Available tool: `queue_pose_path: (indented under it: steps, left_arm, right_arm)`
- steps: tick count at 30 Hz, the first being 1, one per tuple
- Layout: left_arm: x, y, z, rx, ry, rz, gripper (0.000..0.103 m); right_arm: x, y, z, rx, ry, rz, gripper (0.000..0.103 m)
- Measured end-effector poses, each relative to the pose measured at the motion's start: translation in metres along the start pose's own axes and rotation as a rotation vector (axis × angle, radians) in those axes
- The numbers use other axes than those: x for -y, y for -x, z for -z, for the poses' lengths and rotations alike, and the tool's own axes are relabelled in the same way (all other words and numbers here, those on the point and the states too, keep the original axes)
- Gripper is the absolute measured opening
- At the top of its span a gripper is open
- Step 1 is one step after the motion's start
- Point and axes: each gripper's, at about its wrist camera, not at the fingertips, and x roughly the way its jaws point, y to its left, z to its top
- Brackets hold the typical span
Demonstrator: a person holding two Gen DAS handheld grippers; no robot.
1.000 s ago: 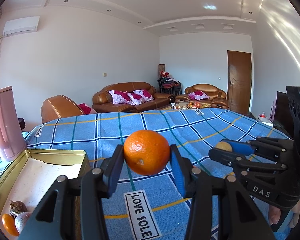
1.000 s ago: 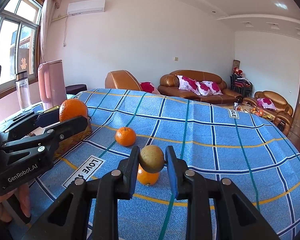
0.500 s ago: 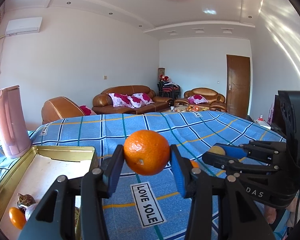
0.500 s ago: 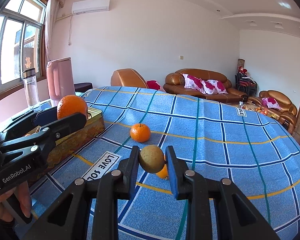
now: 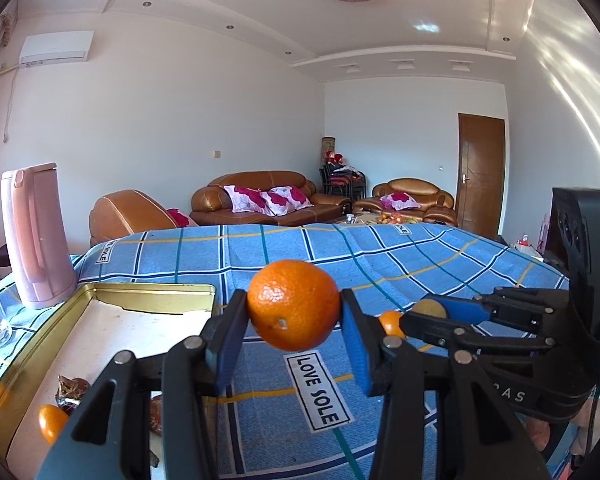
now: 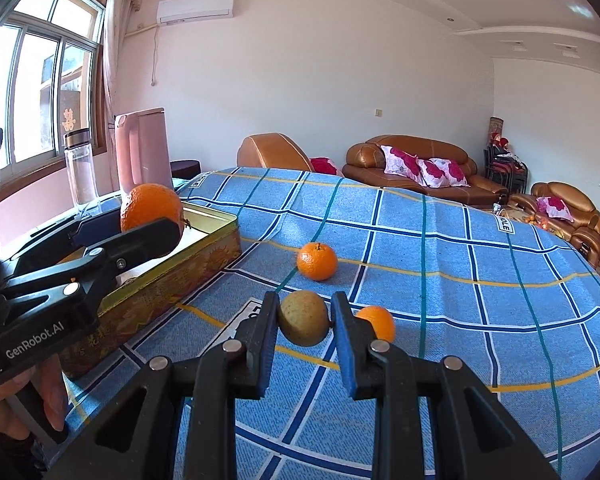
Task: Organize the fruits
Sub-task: 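Carry the orange over the tray with the left tool while the right tool carries the yellow fruit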
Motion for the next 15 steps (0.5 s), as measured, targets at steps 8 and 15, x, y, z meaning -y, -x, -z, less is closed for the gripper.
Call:
queue_pose_path:
  steps: [8,15]
  left_arm:
    - [-0.013,0.012,0.0,0.008,0.004,-0.02,0.047]
    - [-0.031,0.021,-0.001,0.013,0.017,-0.047,0.047]
  right_arm:
    - [-0.018,-0.004,-0.001,-0.001,0.02,-0.027,0.028]
    - [-0.035,-0.011,-0.005,-0.008,0.041,-0.048,0.028]
